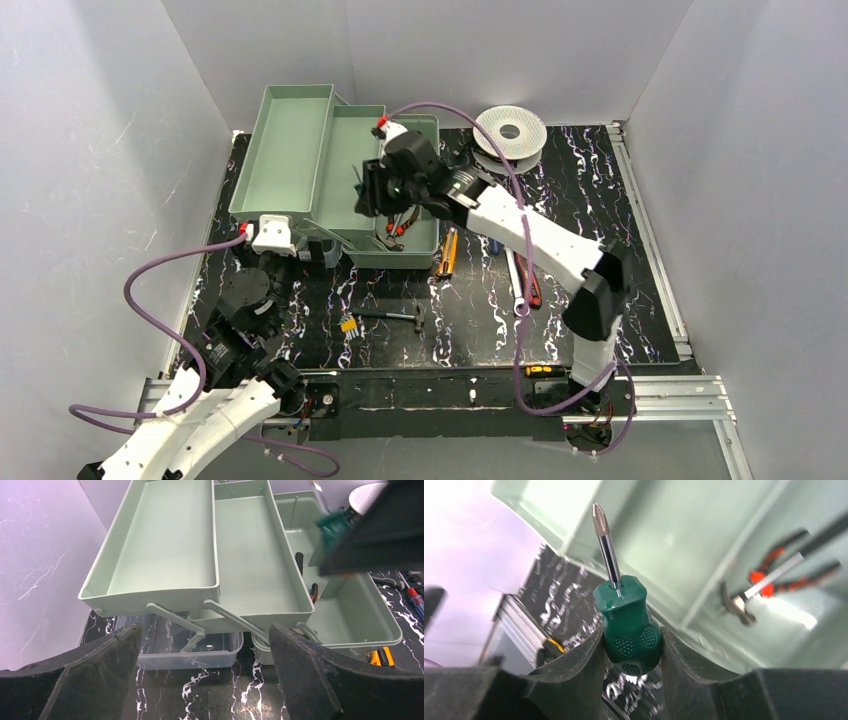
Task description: Pack the tool kit
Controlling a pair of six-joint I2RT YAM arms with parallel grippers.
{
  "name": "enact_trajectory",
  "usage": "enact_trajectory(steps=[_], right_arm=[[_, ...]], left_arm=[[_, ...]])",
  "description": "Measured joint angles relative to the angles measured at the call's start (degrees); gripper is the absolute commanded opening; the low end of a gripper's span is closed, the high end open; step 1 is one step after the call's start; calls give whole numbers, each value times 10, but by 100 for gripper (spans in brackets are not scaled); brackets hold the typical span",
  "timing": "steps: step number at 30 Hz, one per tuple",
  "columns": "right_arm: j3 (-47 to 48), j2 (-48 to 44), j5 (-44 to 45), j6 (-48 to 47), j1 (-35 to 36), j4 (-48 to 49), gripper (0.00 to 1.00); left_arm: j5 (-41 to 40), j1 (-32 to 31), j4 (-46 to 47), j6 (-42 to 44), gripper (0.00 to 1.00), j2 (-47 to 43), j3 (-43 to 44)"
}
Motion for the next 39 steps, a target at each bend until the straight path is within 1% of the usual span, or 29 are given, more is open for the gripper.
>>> enact_trajectory(steps=[1,3,4,5,6,10,13,15,17,19,26,29,32,35,39], right_arm=[[42,31,-17,2,-7,7,30],[96,76,-42,5,-15,17,56],[113,92,-51,7,-19,20,67],[136,113,-64,13,-25,21,73],[147,125,-71,19,-29,23,76],[161,159,-102,38,-52,38,82],[161,167,-115,47,-63,37,83],[158,165,-120,48,-71,39,80],[141,152,-123,44,-75,49,79],[86,125,-124,33,-75,57,78],[-160,-59,-140,-51,-73,82,67],[-279,-142,-118,-99,-61,101,66],[-377,-202,-98,-143,-36,121,65],[-436,-226,-91,-178,-9,126,58],[-460,-221,-89,-225,12,125,58]], left_arm=[[1,1,0,0,98,-1,-2],[16,2,0,5,98,-3,-2],[24,2,0,6,98,-3,-2],[34,2,-1,7,98,-2,-2],[40,2,-2,8,98,-2,-2],[57,2,-7,9,98,-2,-2],[64,2,-9,9,98,-3,-2],[68,2,-9,9,98,-4,-2],[74,2,-9,10,98,-4,-2],[81,2,-9,11,98,-4,-2],[146,2,-16,21,98,15,-2],[163,2,-23,21,98,36,-2],[175,2,-26,21,98,51,-2],[184,3,-29,21,98,57,-1],[190,3,-30,21,98,57,-1]])
